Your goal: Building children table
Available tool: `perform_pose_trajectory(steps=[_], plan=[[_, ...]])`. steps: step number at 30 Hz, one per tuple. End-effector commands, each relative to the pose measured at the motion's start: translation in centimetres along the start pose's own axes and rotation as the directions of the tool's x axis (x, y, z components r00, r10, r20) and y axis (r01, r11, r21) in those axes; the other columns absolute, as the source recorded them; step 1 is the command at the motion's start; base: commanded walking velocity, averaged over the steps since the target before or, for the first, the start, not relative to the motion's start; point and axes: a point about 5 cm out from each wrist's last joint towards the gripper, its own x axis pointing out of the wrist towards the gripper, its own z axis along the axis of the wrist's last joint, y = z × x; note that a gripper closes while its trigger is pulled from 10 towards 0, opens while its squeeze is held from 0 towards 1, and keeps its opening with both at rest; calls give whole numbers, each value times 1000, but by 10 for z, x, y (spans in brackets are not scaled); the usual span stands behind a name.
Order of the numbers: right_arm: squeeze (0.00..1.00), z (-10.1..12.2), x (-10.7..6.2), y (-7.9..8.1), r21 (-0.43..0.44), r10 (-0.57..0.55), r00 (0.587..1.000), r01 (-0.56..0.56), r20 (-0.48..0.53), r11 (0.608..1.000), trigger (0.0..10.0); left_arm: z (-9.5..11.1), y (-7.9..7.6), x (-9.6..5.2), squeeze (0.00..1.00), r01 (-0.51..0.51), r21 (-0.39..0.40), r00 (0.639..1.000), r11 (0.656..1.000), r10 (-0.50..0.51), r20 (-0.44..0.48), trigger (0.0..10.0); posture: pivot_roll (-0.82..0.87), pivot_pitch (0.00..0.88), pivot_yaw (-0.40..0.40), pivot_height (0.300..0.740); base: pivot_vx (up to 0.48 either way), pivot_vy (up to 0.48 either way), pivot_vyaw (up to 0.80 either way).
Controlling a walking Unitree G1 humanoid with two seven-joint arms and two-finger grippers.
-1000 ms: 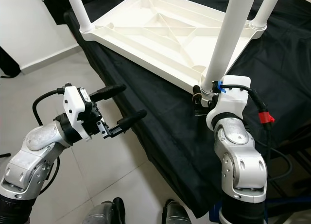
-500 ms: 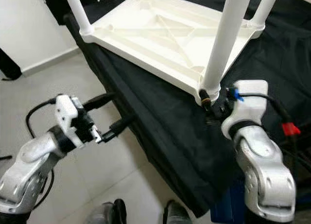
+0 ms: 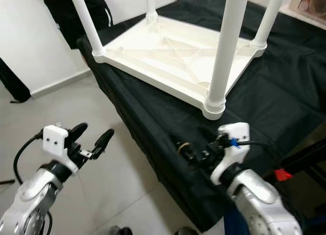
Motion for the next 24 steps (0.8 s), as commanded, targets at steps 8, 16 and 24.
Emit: perform_pose_trajectory(steps=[8, 16, 24], plan=[[0, -17, 30, -30, -51, -193, 981, 194, 12, 980, 10000, 0, -7, 2, 0, -37, 47, 999, 998, 36, 21, 10000, -23, 39, -8, 740, 0, 0, 0], [0, -13, 29, -30, -81, -164, 986, 165, 29, 983, 10000, 1, -1, 2, 0, -70, 82, 997, 994, 68, 25, 10000, -35, 39, -9, 740, 0, 0, 0], [0, -22, 26, -19, -138, -93, 996, 92, -4, 986, 10000, -2, -6, 1, 0, -49, 64, 999, 997, 48, 11, 10000, -42, 67, -1, 740, 0, 0, 0]])
